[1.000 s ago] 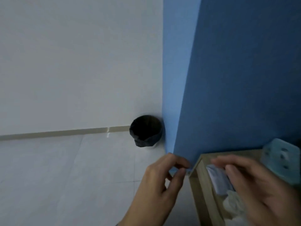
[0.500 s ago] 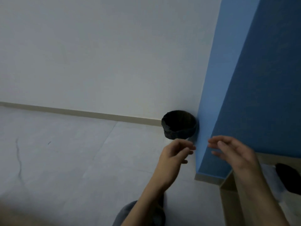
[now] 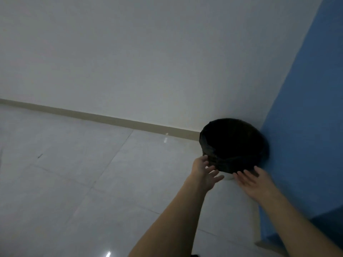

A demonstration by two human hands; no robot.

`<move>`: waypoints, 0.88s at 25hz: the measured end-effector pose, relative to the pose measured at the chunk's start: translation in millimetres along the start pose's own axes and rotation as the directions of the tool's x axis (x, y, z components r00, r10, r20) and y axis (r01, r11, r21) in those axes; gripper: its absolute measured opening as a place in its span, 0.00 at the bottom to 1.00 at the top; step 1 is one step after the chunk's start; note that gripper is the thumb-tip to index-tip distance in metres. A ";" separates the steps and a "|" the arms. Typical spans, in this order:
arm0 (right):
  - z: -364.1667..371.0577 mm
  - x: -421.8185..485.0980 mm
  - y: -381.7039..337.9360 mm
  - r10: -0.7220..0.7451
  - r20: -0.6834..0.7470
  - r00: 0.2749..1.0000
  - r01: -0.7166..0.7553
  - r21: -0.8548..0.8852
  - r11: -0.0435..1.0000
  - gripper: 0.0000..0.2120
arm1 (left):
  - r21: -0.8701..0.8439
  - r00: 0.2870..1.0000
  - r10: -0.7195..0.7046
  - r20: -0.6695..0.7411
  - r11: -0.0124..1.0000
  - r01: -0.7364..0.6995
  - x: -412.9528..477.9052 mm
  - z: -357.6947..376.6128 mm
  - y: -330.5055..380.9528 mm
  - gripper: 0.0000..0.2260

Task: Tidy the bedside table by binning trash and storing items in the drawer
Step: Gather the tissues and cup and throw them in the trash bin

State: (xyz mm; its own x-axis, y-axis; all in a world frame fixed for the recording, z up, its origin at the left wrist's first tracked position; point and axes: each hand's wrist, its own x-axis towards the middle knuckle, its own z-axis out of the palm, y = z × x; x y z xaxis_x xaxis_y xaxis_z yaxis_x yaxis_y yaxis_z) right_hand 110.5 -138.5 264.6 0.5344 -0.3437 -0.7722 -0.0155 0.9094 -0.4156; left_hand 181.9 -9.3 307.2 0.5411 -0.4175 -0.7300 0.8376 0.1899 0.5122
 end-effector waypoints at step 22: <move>-57.3 117.5 52.4 -0.165 -0.237 0.957 0.032 -0.482 0.876 0.12 | 0.834 0.873 0.471 0.125 0.427 -0.350 120.4 -41.9 -49.8 0.15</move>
State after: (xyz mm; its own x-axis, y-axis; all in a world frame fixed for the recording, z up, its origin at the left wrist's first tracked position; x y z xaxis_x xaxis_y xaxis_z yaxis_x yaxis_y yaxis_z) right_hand 124.0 -144.6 124.6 0.3136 -0.5351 -0.7844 -0.4040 0.6724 -0.6202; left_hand 208.4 -31.8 174.8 0.8576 -0.3864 -0.3393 0.1056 -0.5134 0.8516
